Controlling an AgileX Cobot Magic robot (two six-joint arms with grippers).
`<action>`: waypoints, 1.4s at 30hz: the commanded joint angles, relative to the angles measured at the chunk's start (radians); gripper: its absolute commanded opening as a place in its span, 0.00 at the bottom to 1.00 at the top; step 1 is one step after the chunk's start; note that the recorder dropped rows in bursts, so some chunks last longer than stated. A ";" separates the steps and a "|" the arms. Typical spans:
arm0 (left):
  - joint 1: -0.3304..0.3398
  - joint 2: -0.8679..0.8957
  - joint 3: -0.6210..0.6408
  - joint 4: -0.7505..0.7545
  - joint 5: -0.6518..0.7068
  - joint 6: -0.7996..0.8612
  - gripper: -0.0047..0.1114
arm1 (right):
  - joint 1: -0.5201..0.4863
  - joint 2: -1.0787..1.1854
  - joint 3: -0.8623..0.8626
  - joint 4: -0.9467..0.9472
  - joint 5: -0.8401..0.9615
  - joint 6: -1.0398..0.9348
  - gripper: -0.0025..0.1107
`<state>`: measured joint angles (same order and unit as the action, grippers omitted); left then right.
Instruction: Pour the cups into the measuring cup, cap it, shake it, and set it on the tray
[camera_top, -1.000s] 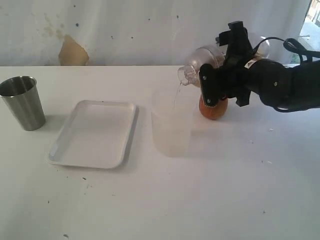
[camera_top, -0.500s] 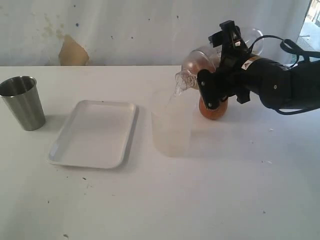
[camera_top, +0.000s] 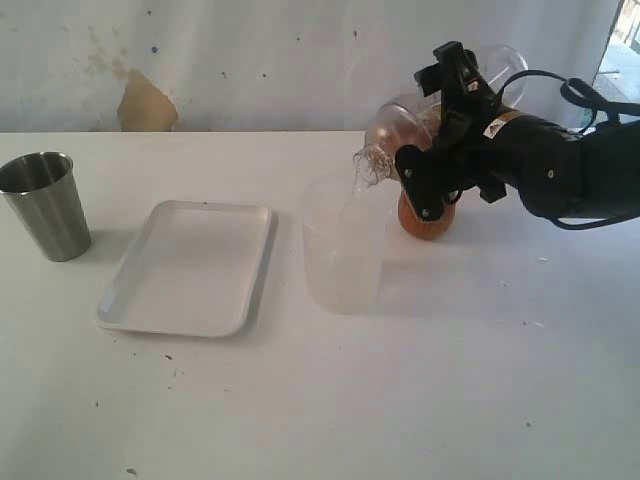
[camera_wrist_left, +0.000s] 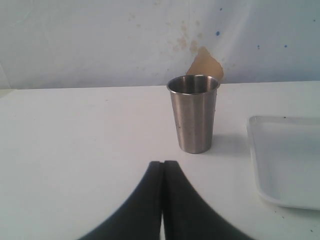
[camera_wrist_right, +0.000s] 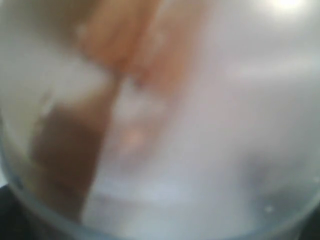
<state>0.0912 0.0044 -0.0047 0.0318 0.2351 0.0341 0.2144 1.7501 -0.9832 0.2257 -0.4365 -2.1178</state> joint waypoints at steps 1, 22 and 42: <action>-0.003 -0.004 0.005 -0.008 -0.002 -0.003 0.04 | -0.006 -0.015 -0.017 -0.002 -0.108 -0.013 0.02; -0.003 -0.004 0.005 -0.008 -0.002 -0.003 0.04 | -0.006 0.022 -0.054 -0.053 -0.160 -0.013 0.02; -0.003 -0.004 0.005 -0.008 -0.002 -0.003 0.04 | -0.006 0.022 -0.056 -0.077 -0.223 -0.013 0.02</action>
<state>0.0912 0.0044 -0.0047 0.0318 0.2351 0.0341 0.2144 1.7875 -1.0242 0.1565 -0.5773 -2.1178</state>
